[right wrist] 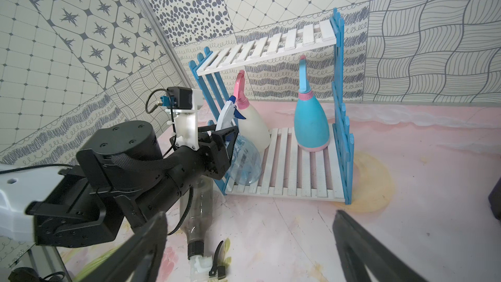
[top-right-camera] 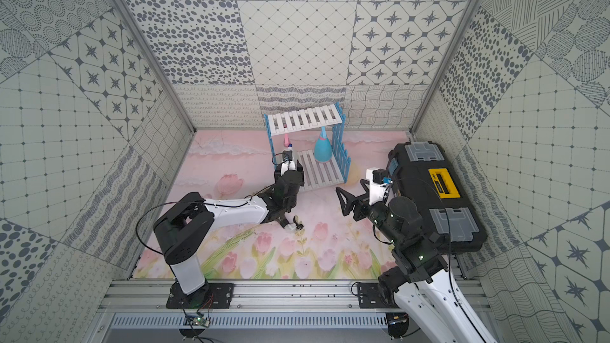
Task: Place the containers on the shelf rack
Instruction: 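Place the container on the shelf, then pick up a container from the center of the board.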
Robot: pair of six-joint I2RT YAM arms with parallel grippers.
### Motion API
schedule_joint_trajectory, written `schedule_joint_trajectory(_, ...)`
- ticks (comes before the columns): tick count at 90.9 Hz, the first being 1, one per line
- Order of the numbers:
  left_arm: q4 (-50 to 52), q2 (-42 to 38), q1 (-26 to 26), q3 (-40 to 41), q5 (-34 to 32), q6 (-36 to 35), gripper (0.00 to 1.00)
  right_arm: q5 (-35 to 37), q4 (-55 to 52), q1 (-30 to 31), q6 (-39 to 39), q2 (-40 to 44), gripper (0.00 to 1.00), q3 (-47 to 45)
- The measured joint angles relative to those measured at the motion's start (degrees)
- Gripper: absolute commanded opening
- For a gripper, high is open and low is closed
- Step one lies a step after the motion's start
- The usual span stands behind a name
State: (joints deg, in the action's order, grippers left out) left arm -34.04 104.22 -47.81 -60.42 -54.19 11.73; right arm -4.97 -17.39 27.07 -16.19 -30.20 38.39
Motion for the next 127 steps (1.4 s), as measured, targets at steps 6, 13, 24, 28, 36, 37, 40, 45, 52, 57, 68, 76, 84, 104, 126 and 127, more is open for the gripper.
schedule_joint_trajectory(6, 0.04, -0.63, 0.00, 0.02, 0.37, 0.00, 0.65, -0.09, -0.02, -0.11, -0.07, 0.00, 0.97, 0.00)
schedule_joint_trajectory(13, 0.13, -1.53, 0.00, 0.24, 0.83, 0.04, 0.70, -0.11, -0.02, -0.15, -0.15, 0.00, 0.97, 0.00)
schedule_joint_trajectory(24, 0.66, -3.61, 0.00, 0.87, 2.03, 0.15, 0.81, -0.13, -0.02, -0.17, -0.17, 0.00, 0.97, 0.00)
schedule_joint_trajectory(28, 1.27, -4.52, 0.00, 1.07, 2.54, 0.24, 0.84, -0.13, 0.00, -0.17, -0.17, 0.00, 0.97, 0.00)
schedule_joint_trajectory(36, 2.36, -6.67, 0.00, 1.66, 3.61, 0.42, 0.91, -0.13, -0.02, -0.20, -0.17, 0.00, 0.97, 0.00)
schedule_joint_trajectory(37, 2.54, -7.02, 0.00, 1.77, 3.82, 0.46, 0.92, -0.13, -0.02, -0.20, -0.17, 0.00, 0.97, 0.00)
schedule_joint_trajectory(40, 3.10, -8.07, 0.00, 2.12, 4.37, 0.46, 0.96, -0.13, 0.00, -0.22, -0.20, 0.00, 0.97, 0.00)
schedule_joint_trajectory(45, 3.98, -9.94, 0.00, 2.86, 5.14, 0.66, 0.99, -0.13, 0.00, -0.22, -0.20, 0.00, 0.97, 0.00)
schedule_joint_trajectory(52, 6.10, -13.38, 0.00, 4.00, 6.93, 0.94, 0.99, -0.13, -0.02, -0.22, -0.22, 0.00, 0.97, 0.00)
schedule_joint_trajectory(57, 7.78, -15.91, 0.00, 4.59, 8.13, 1.22, 0.99, -0.13, -0.02, -0.22, -0.28, 0.00, 0.97, 0.00)
schedule_joint_trajectory(68, 13.22, -22.58, 0.00, 5.49, 11.37, 1.88, 0.99, -0.33, -0.02, -0.22, -0.35, 0.00, 0.97, 0.00)
schedule_joint_trajectory(76, 17.42, -28.22, 0.00, 6.47, 13.57, 2.14, 0.99, -1.01, -0.02, -0.22, -0.31, -0.09, 0.97, 0.00)
schedule_joint_trajectory(84, 22.18, -33.83, 0.00, 7.32, 16.04, 2.21, 0.99, -2.29, 0.00, -0.26, 0.00, -0.96, 0.97, 0.00)
schedule_joint_trajectory(104, 35.58, -44.92, 1.90, 8.55, 22.53, 3.76, 0.99, -6.14, -0.02, 1.16, 1.29, -6.71, 0.97, 0.07)
schedule_joint_trajectory(126, 45.44, -51.95, 8.74, 15.08, 31.71, 6.58, 0.99, 2.08, -0.02, 19.80, 7.41, -18.25, 0.97, 2.34)
schedule_joint_trajectory(127, 45.59, -52.06, 9.01, 15.23, 31.98, 6.60, 0.99, 2.89, 0.07, 20.70, 7.85, -19.02, 0.97, 2.47)
